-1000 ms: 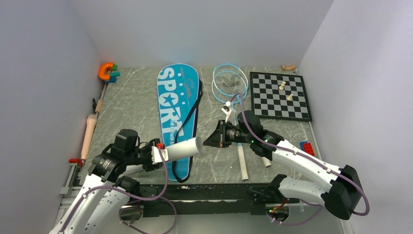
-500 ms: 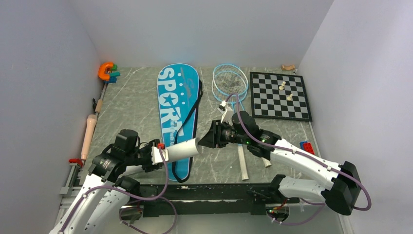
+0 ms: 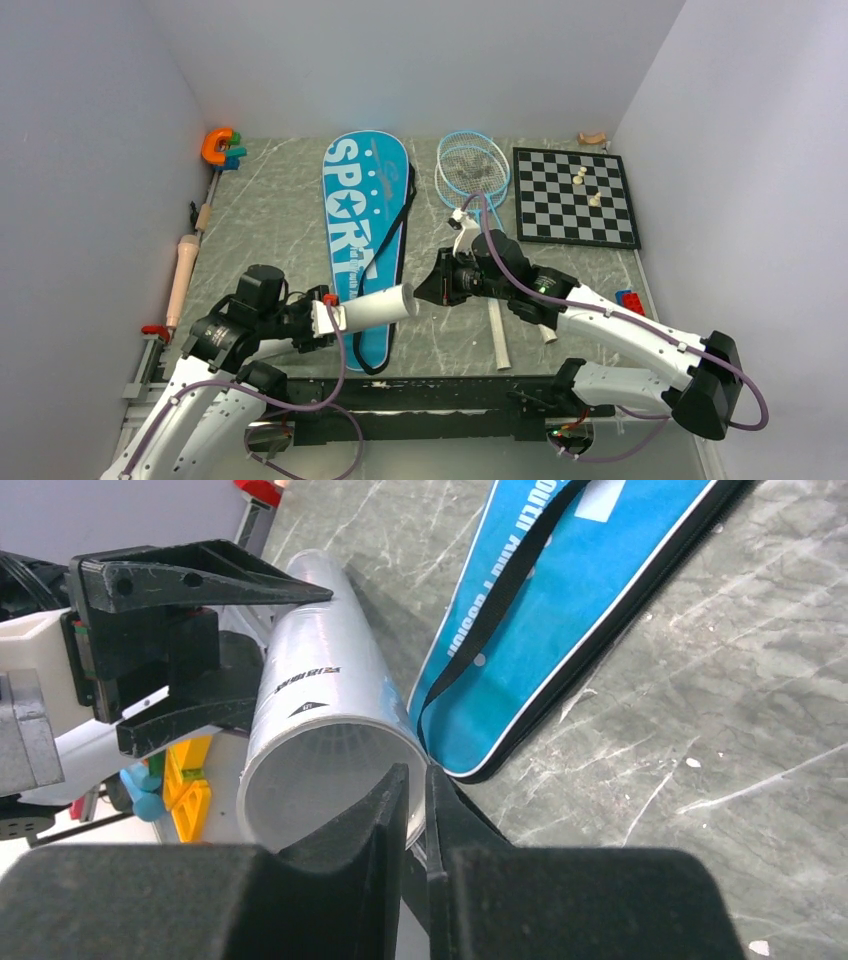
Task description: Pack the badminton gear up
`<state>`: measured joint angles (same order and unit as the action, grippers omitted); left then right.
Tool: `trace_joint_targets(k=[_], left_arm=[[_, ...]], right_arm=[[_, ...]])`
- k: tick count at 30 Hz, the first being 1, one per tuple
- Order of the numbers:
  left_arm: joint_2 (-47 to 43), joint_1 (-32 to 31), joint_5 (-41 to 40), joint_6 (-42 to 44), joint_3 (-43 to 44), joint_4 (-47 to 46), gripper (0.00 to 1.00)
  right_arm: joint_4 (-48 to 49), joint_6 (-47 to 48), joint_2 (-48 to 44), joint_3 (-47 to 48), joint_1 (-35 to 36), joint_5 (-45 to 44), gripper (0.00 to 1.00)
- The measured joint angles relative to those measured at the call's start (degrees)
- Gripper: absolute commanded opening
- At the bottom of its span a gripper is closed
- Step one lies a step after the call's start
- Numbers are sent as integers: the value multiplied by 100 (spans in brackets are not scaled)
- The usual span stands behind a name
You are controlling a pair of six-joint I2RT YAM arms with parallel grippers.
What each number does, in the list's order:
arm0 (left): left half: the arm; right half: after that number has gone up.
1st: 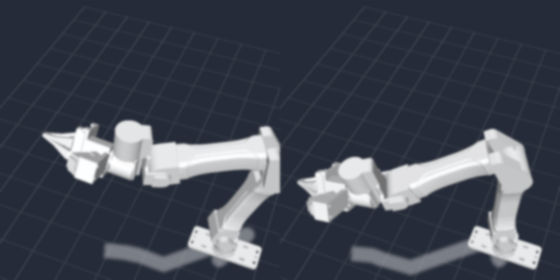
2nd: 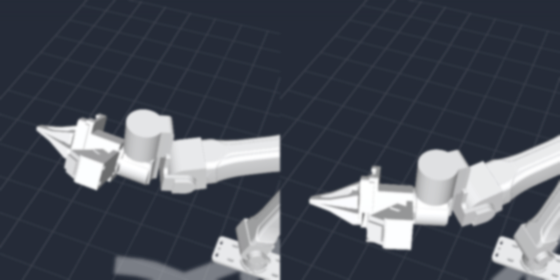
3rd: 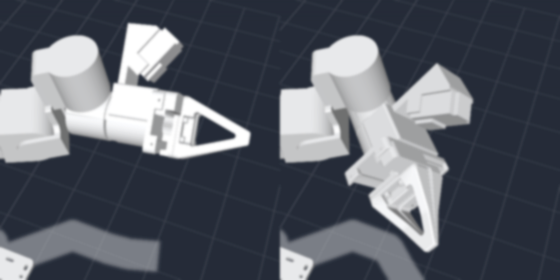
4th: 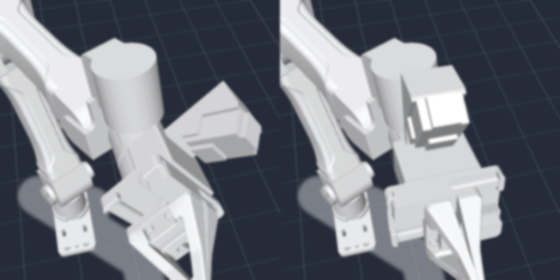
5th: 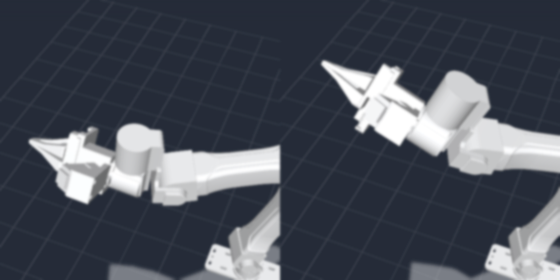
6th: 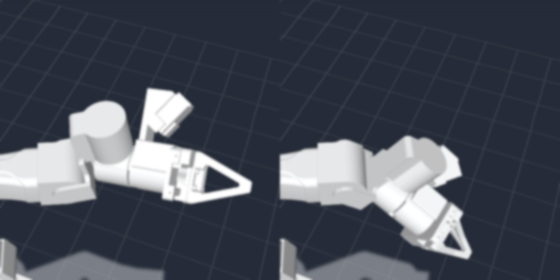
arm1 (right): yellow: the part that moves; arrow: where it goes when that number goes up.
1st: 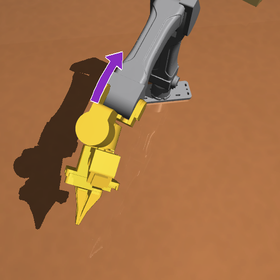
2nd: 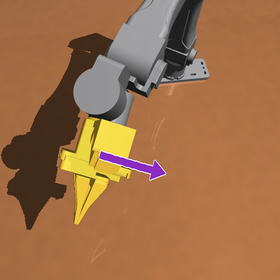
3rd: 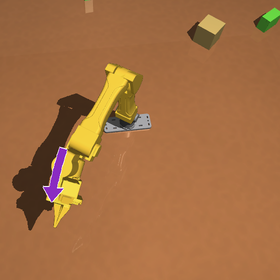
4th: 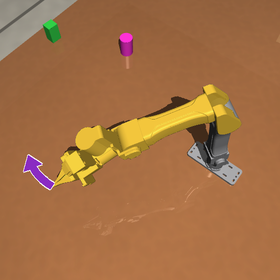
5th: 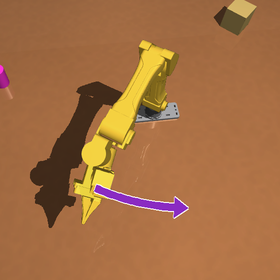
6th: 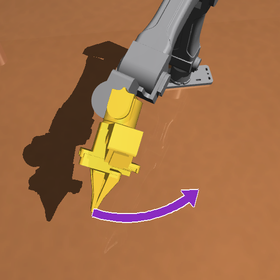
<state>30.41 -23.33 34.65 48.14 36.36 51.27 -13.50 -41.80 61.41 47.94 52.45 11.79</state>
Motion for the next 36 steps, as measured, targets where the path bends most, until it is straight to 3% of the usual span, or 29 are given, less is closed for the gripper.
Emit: trace_joint_targets(k=[29,33,36], left_arm=[[87,0,-236,-83,4,-24,36],[87,0,-291,-83,4,39,35],[85,0,-286,-83,4,44,35]], right_arm=[[-61,28,70,282,647,-291,11],[-61,26,122,284,669,-330,22],[-61,20,98,284,664,-407,25]])
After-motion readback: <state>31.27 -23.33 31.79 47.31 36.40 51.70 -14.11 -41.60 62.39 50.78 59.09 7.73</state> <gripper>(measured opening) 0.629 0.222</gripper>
